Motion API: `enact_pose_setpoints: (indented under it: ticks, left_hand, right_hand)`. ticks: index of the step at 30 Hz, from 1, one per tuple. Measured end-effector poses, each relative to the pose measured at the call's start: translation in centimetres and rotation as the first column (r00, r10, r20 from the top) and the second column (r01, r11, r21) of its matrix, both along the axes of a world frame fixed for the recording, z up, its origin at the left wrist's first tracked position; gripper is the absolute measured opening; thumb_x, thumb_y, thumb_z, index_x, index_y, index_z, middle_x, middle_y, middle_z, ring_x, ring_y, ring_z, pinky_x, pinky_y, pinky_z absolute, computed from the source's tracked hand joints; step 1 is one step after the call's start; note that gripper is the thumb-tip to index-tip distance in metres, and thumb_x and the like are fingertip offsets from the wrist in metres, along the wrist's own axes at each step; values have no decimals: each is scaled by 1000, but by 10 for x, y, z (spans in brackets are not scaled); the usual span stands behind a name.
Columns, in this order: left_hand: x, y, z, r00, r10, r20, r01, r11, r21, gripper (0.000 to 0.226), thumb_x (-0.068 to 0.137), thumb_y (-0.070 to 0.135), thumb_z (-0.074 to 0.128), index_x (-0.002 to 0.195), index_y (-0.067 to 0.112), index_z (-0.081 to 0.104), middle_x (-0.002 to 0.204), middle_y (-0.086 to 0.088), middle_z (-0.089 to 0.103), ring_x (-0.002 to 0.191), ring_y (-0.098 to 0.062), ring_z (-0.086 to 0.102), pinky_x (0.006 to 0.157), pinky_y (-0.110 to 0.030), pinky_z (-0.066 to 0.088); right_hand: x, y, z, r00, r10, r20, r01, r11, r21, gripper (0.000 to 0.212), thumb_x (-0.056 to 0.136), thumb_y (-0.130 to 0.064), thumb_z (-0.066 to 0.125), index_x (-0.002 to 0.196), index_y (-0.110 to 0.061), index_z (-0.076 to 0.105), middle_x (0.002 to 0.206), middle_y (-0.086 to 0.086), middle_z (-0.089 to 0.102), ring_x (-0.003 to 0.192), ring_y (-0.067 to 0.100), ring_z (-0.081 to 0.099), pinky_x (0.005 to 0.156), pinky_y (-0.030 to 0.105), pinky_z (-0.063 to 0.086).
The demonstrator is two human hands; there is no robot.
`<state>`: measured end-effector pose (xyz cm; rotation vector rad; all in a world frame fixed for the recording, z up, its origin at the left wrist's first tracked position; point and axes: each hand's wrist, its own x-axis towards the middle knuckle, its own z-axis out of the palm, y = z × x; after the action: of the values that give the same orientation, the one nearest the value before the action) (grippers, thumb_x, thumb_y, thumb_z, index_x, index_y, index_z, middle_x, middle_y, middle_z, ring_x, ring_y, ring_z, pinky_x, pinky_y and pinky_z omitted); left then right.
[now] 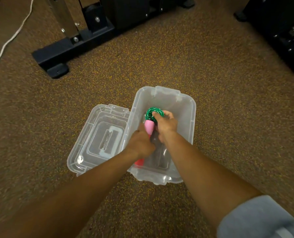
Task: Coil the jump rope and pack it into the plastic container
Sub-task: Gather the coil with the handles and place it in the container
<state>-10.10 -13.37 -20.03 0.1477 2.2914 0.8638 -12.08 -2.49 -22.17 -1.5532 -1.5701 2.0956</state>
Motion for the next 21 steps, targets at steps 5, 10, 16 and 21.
enact_pose_setpoints:
  ticks: [5, 10, 16, 21]
  left_hand:
    - [2, -3, 8, 999, -45, -1, 45, 999, 4, 83, 94, 22, 64, 158, 5, 13, 142, -22, 50, 127, -39, 54, 84, -31, 39]
    - [9, -11, 38, 995, -80, -53, 82, 996, 28, 67, 94, 27, 63, 147, 1, 31, 138, -20, 51, 125, -39, 52, 86, -31, 37]
    - [37, -50, 98, 977, 31, -210, 12, 980, 200, 41, 88, 14, 60, 129, 14, 63, 111, -5, 74, 103, -24, 70, 86, -34, 54]
    - [45, -111, 103, 887, 410, -215, -317, 876, 362, 25, 84, 25, 60, 104, 36, 71, 92, 15, 76, 83, -9, 74, 80, -41, 62]
  right_hand:
    - [-3, -5, -6, 969, 196, 154, -230, 939, 254, 52, 69, -56, 79, 107, -21, 76, 106, 4, 79, 99, 27, 74, 91, 43, 60]
    - [9, -15, 31, 959, 184, 216, -255, 894, 368, 51, 90, -52, 59, 126, -17, 70, 124, 11, 73, 118, 32, 66, 97, 31, 49]
    - [36, -47, 81, 956, 234, -177, -101, 828, 551, 25, 91, -3, 56, 106, -12, 74, 104, 4, 75, 101, 20, 69, 88, 21, 51]
    - [30, -95, 120, 811, 502, -301, -220, 738, 637, 17, 91, -5, 61, 100, -12, 74, 93, -2, 73, 83, 6, 64, 80, 20, 52]
